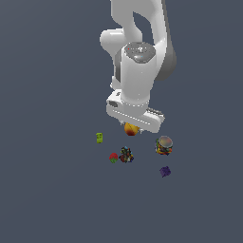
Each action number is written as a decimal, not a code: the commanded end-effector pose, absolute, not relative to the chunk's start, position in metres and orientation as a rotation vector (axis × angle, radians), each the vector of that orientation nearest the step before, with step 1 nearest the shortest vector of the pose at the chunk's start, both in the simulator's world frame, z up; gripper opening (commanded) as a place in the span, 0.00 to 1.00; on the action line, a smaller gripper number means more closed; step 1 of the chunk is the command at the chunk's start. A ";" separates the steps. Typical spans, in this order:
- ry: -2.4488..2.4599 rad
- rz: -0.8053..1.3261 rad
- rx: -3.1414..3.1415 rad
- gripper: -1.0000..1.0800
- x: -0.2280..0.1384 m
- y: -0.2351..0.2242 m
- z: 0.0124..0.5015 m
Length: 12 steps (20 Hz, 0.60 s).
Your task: Pick up a designated object from a clutter of objects.
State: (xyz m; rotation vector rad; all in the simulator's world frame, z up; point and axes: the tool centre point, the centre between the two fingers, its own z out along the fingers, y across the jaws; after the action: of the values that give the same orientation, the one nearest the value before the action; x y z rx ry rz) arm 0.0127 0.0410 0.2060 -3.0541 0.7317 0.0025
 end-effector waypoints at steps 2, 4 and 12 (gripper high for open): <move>0.731 0.001 -3.053 0.00 0.003 0.022 0.245; 0.731 0.001 -3.052 0.00 -0.002 0.010 0.267; 0.731 0.001 -3.052 0.00 -0.020 -0.031 0.349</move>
State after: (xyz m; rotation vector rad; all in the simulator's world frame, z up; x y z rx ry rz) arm -0.0165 -0.0239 0.3343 -3.0523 0.7323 0.0010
